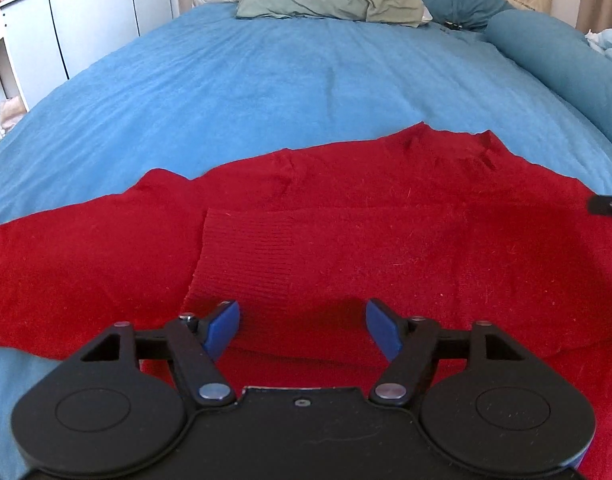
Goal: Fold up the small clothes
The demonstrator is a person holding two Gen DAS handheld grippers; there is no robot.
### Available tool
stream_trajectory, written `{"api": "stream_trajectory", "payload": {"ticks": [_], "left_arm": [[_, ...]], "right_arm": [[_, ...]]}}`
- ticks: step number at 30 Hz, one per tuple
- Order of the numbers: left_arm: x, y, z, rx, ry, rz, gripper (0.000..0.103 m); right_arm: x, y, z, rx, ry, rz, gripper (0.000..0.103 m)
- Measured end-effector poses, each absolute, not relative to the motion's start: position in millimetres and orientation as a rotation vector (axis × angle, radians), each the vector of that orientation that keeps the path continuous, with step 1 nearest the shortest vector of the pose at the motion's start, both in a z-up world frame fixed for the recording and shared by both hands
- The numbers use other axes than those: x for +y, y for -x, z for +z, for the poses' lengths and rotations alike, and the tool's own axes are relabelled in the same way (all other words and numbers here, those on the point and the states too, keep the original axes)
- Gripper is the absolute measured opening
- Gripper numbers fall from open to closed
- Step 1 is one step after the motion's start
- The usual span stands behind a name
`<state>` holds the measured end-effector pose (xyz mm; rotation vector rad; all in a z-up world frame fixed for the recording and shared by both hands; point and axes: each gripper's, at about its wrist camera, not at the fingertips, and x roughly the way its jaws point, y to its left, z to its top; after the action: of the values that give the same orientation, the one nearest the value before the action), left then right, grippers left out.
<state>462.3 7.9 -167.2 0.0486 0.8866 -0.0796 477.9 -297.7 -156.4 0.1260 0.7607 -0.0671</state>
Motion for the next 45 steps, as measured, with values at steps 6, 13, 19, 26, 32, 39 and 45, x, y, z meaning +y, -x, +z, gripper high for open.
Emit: {"api": "stream_trajectory", "payload": {"ticks": [6, 13, 19, 26, 32, 39, 45], "left_arm": [[11.8, -464.5, -167.9, 0.888, -0.034, -0.093, 0.075], [39.1, -441.9, -116.8, 0.829, 0.044, -0.031, 0.075], [115.3, -407.9, -68.4, 0.773, 0.153, 0.105, 0.101], [246.6, -387.5, -72.1, 0.794, 0.274, 0.303, 0.100], [336.1, -391.9, -88.8, 0.783, 0.368, 0.392, 0.087], [390.1, -409.7, -119.0, 0.835, 0.473, 0.415, 0.059], [398.8, -409.0, -133.7, 0.858, 0.534, 0.446, 0.046]], "right_arm": [[-319.5, -491.8, -171.1, 0.800, -0.204, -0.133, 0.099], [-274.3, -454.3, -100.3, 0.726, -0.171, -0.026, 0.101], [-201.4, -409.3, -53.4, 0.728, -0.226, 0.022, 0.103], [-118.1, -394.4, -63.0, 0.783, -0.276, -0.029, 0.103], [-66.6, -385.4, -84.5, 0.822, -0.312, -0.083, 0.103], [-26.7, -380.6, -99.0, 0.831, -0.315, -0.125, 0.103], [-10.1, -384.1, -106.9, 0.835, -0.324, -0.123, 0.103]]}}
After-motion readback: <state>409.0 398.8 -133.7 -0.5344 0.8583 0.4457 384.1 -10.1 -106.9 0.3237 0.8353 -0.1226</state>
